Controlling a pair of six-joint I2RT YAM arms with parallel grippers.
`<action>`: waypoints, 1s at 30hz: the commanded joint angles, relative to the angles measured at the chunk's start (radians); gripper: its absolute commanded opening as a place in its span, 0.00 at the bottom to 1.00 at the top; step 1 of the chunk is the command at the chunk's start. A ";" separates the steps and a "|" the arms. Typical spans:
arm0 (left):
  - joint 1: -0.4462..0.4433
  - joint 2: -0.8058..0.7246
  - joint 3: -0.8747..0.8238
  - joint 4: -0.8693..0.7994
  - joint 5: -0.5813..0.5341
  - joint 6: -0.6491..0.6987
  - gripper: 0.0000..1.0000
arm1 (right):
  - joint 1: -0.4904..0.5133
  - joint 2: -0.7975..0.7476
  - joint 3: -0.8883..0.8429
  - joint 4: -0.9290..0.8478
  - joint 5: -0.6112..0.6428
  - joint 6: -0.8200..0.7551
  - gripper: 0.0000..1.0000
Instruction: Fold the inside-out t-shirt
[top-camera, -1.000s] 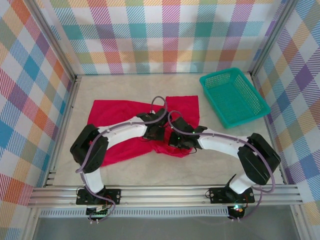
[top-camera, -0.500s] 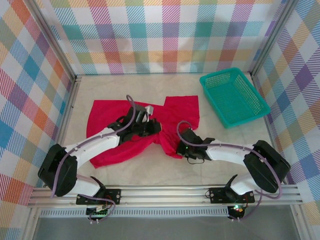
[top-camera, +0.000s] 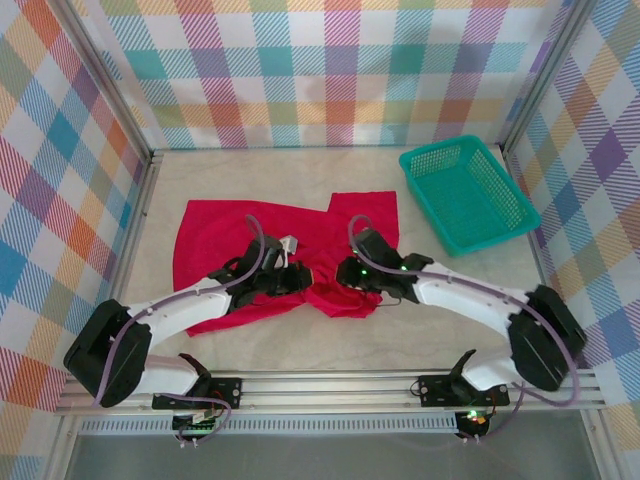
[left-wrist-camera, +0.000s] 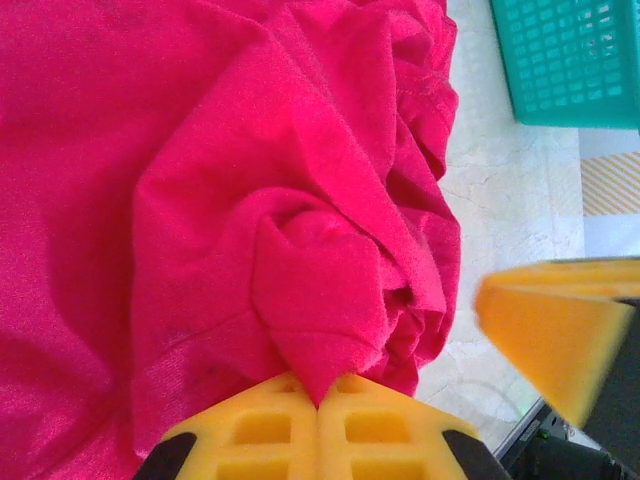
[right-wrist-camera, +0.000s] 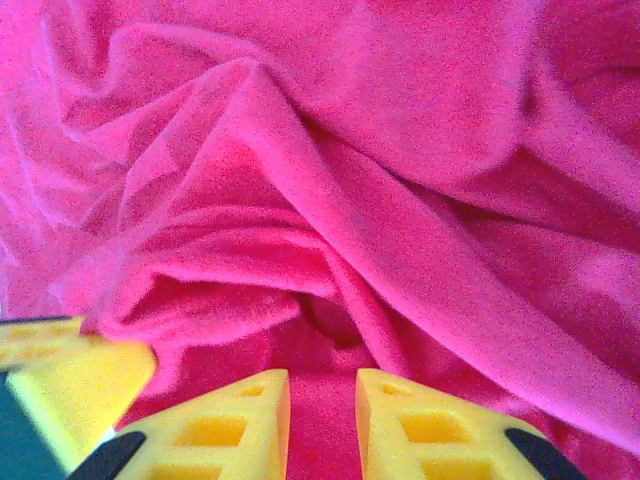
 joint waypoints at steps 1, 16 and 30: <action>0.010 -0.035 -0.009 0.014 -0.002 0.003 0.00 | 0.006 0.126 0.057 0.019 -0.057 -0.043 0.32; 0.051 -0.020 -0.002 0.047 -0.014 0.000 0.00 | -0.009 0.152 0.299 -0.209 -0.100 -0.136 0.00; 0.119 0.157 0.041 0.156 0.055 -0.033 0.00 | -0.287 -0.154 0.023 0.011 -0.574 -0.088 0.00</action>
